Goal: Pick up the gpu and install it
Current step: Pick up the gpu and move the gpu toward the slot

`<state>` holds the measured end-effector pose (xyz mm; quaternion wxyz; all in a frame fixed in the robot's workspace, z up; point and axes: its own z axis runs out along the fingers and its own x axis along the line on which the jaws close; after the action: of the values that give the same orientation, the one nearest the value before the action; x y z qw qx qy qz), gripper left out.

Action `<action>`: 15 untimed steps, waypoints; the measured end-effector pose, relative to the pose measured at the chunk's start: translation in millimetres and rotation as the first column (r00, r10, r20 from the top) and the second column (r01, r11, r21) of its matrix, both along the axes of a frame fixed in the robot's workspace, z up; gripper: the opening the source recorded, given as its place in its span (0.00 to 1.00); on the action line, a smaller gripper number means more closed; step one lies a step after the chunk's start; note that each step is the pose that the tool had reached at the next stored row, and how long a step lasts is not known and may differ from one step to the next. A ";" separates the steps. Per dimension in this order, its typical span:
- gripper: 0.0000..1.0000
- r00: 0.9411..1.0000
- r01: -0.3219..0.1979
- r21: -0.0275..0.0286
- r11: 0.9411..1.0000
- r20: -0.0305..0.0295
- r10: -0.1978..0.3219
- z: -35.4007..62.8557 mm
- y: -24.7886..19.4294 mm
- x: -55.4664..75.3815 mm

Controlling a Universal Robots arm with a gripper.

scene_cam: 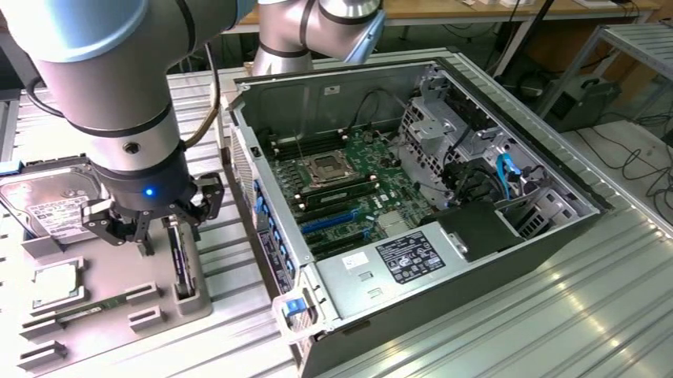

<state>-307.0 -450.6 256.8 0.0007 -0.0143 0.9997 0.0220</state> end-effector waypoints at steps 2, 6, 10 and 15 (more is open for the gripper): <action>0.60 1.000 0.001 0.000 1.000 -0.001 -0.001 -3.6 0.0 0.0; 0.60 1.000 0.003 0.000 1.000 -0.003 -0.003 -10.9 0.0 -0.1; 0.60 1.000 0.005 0.000 1.000 -0.008 -0.005 -18.7 0.0 -0.1; 0.58 1.000 0.006 0.000 1.000 -0.014 -0.006 -27.8 0.0 0.0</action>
<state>-307.0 -450.6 229.0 -0.0060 -0.0113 0.9997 0.0221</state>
